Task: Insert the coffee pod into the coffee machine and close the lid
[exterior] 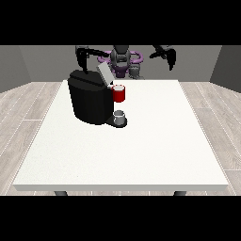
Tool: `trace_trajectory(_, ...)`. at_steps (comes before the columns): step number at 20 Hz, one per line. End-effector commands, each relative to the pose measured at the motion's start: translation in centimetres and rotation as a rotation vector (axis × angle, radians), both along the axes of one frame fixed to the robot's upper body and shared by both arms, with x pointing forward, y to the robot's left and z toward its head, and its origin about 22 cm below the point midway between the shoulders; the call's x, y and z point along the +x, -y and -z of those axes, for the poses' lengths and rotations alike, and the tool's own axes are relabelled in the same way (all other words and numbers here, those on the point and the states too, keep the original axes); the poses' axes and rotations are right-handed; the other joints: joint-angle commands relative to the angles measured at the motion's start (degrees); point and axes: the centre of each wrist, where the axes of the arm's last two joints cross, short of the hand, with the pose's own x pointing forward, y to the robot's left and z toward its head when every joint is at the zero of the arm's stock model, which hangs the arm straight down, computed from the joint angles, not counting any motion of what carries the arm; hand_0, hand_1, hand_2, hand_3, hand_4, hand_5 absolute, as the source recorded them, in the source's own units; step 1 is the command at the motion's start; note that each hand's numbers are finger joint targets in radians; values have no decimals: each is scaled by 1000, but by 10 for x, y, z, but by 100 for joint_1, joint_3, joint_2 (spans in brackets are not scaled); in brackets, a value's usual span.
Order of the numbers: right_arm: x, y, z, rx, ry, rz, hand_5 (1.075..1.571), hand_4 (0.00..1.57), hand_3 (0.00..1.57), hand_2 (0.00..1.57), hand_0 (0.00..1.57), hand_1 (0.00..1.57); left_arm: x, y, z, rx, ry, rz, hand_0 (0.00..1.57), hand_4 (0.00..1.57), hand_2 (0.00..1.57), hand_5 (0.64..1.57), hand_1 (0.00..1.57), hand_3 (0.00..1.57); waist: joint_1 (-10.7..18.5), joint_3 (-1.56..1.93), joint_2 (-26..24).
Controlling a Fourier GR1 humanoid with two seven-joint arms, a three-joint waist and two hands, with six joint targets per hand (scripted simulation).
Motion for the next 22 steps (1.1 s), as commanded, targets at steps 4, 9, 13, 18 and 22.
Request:
trace_trajectory(4, 13, -40, -8, -4, 34, -75, 1571, 0, 0, 0, 0, 0, -10, -30, -14, -15, 69, -49, 0, 374, 0, 1571, 0, 0, -203, -1, 432)
trace_trajectory(9, 14, -36, -4, -22, 38, -146, 1571, 0, 0, 0, 0, 0, -15, -33, -29, 10, 70, -98, 0, 336, 0, 1571, 0, 0, -311, 0, 448)
trace_trajectory(13, 37, -43, -37, -61, 39, -133, 1571, 0, 0, 0, 0, 0, -17, -9, -31, 33, 87, -72, 0, 312, 0, 1571, 0, 0, -96, 0, 634)
trace_trajectory(18, 30, -76, -25, -60, 18, -182, 1571, 129, 0, 0, 0, 0, -28, -37, -17, 72, 36, -104, 0, 348, 0, 1571, 0, 0, -259, -1, 543)
trace_trajectory(22, 47, -52, -60, -132, 138, -192, 1571, 200, 0, 0, 0, 0, -19, -30, -28, 51, 104, -103, 0, 358, 0, 1571, 0, 0, -227, -2, 960)
